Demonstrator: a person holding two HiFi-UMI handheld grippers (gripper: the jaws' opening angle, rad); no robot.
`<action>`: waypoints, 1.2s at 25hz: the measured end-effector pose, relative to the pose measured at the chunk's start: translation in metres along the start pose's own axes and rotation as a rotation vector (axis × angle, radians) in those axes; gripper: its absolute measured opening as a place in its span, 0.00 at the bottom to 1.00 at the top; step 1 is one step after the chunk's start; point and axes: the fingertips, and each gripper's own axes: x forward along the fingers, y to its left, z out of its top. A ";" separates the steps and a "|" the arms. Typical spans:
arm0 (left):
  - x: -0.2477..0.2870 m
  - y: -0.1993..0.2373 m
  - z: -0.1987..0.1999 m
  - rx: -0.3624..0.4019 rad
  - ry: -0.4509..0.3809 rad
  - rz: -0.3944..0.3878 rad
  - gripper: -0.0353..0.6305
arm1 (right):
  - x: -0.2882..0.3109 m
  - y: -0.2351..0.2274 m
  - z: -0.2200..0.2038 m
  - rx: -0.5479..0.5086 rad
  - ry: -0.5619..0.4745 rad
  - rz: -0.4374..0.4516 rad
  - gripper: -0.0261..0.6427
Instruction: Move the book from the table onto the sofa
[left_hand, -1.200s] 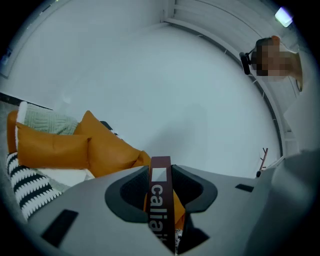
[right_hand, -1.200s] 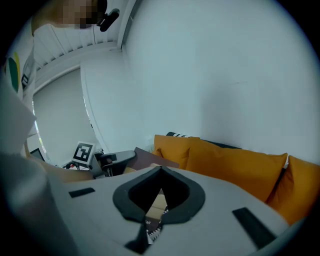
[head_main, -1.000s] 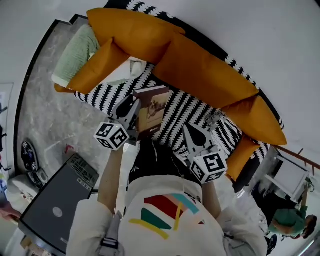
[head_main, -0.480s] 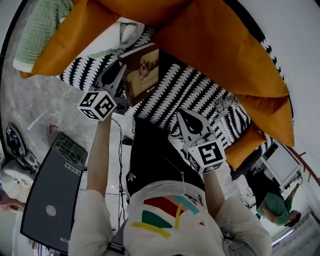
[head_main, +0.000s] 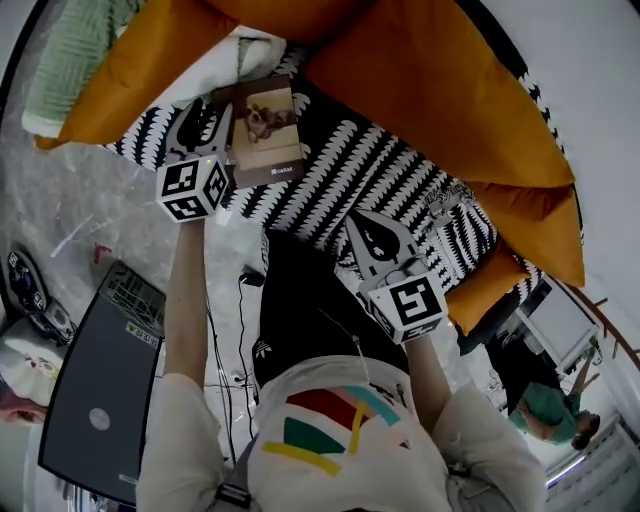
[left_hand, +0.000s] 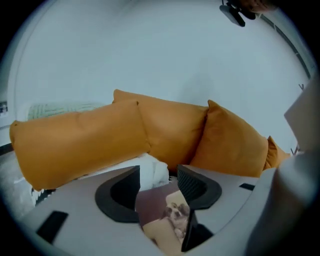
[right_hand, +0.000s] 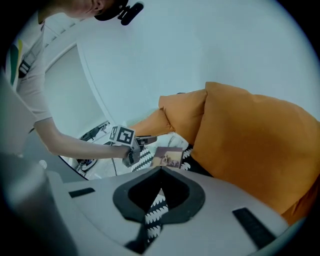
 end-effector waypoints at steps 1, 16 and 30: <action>-0.005 -0.004 0.009 0.006 -0.021 -0.005 0.38 | -0.002 0.001 0.004 -0.010 -0.012 -0.001 0.05; -0.255 -0.146 0.304 0.128 -0.526 0.067 0.06 | -0.135 0.053 0.223 -0.154 -0.436 -0.078 0.05; -0.372 -0.223 0.377 0.228 -0.756 0.106 0.06 | -0.229 0.110 0.278 -0.255 -0.710 -0.041 0.05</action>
